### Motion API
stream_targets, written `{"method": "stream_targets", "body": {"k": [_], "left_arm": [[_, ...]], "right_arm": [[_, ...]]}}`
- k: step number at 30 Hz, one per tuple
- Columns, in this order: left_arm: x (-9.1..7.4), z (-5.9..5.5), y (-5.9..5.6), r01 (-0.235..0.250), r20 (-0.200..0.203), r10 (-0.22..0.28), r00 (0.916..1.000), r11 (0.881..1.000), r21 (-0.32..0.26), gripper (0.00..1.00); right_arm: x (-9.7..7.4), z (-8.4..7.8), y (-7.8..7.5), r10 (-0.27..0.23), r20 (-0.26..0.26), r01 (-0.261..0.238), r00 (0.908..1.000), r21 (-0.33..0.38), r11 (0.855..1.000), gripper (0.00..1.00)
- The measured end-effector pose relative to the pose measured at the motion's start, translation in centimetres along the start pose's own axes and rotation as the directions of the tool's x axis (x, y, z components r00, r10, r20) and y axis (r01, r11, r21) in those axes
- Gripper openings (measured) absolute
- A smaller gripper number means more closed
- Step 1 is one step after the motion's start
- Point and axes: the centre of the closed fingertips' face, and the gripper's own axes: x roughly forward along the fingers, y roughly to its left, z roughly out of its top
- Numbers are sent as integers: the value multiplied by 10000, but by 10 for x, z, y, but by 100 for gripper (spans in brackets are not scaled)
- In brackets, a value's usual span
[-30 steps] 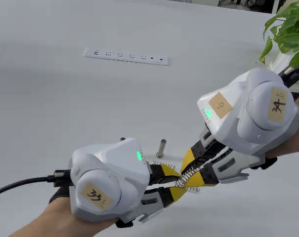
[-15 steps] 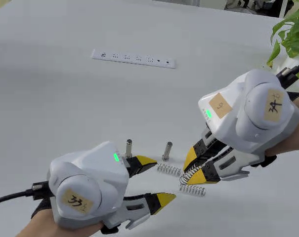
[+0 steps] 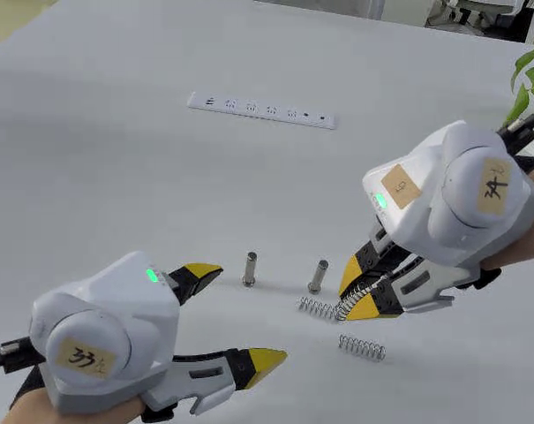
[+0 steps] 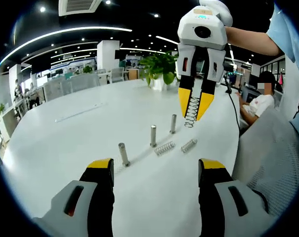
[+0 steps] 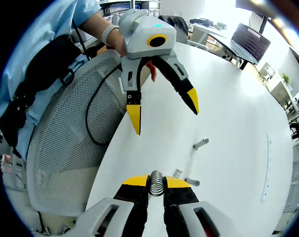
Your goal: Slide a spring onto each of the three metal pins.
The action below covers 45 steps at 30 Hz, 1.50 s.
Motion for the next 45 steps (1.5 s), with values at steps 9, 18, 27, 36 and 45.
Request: {"method": "stream_targets", "body": {"k": [9, 18, 27, 36, 45], "left_arm": [[-7, -5, 9, -451, -30, 451, 9990, 9988, -171, 85], [-7, -13, 11, -452, -414, 445, 9982, 9988, -165, 99], [-5, -19, 6, -327, -659, 318, 9973, 9994, -115, 99], [-5, -26, 4, -389, -848, 372, 9957, 9991, -181, 99], [-6, -31, 5, -409, -910, 387, 9951, 9989, -216, 99]], "right_arm": [[1, 5, -14, -78, -210, 71, 9997, -362, 9993, 7], [-4, 12, -41, -379, -430, 350, 9984, -668, 9972, 7], [5, 23, -54, -196, -636, 135, 9978, -951, 9954, 7], [18, 33, -68, -31, -723, -56, 9974, -1188, 9929, 7], [28, 44, -85, -54, -1048, -113, 9945, -1582, 9873, 7]]}}
